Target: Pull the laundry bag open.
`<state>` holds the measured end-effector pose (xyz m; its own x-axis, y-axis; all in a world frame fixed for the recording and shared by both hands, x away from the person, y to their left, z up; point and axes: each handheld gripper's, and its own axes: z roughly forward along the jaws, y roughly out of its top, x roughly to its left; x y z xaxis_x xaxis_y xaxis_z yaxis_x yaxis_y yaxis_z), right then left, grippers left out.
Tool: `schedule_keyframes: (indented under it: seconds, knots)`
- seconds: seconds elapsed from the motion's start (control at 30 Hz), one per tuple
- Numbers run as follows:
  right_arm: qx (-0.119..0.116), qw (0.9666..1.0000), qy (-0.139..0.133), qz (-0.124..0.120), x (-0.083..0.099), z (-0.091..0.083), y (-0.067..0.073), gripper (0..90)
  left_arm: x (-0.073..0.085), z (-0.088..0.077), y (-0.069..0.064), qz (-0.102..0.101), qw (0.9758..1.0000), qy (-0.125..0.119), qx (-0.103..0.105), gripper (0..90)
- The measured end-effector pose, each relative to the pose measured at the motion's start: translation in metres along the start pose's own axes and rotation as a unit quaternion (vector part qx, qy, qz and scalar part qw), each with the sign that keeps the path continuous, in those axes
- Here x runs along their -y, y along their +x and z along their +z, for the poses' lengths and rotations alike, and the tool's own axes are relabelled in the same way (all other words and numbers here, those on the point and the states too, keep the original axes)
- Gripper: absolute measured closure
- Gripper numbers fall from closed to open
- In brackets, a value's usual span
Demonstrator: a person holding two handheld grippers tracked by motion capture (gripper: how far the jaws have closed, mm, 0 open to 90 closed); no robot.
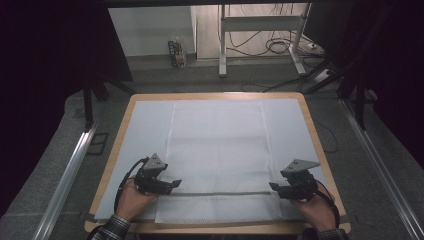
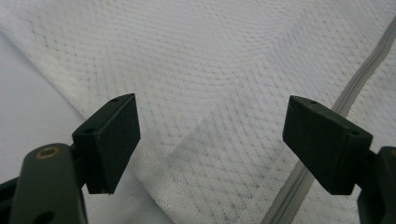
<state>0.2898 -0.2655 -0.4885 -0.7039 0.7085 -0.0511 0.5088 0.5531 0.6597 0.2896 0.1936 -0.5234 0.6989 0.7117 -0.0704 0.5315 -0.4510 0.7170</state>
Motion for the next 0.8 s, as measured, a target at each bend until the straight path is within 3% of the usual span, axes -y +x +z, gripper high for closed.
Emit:
schedule_keyframes:
  seconds: [0.3,0.43,0.5,0.6,0.67,0.7,0.8]
  knots:
    - [-0.018,0.999,0.02,0.037,0.028,-0.01,0.015,28.4,0.0,0.001,-0.001,0.005,1.0,0.005,-0.003,18.8]
    - [-0.025,0.9984,0.036,0.037,0.034,-0.01,0.022,26.3,0.0,0.001,-0.001,0.006,0.9999,0.007,-0.004,18.8]
    - [-0.012,0.9987,0.048,0.013,0.035,-0.01,0.031,28.4,0.0,0.001,-0.002,0.008,0.9999,0.007,-0.006,18.8]
    - [0.001,0.9966,0.082,-0.001,0.035,-0.006,0.036,34.6,-0.001,0.001,-0.003,0.008,1.0,0.004,-0.004,18.8]
    - [0.0,0.9965,0.084,0.003,0.035,-0.006,0.037,40.0,-0.002,0.001,-0.004,0.008,1.0,0.002,-0.002,18.8]
    - [0.001,0.9963,0.085,0.014,0.035,-0.01,0.038,57.6,-0.003,0.0,-0.007,0.008,1.0,-0.003,0.004,18.8]
    - [-0.018,0.9954,0.092,0.02,0.034,-0.012,0.038,81.5,-0.007,-0.001,-0.016,0.014,0.9996,-0.012,0.023,18.9]
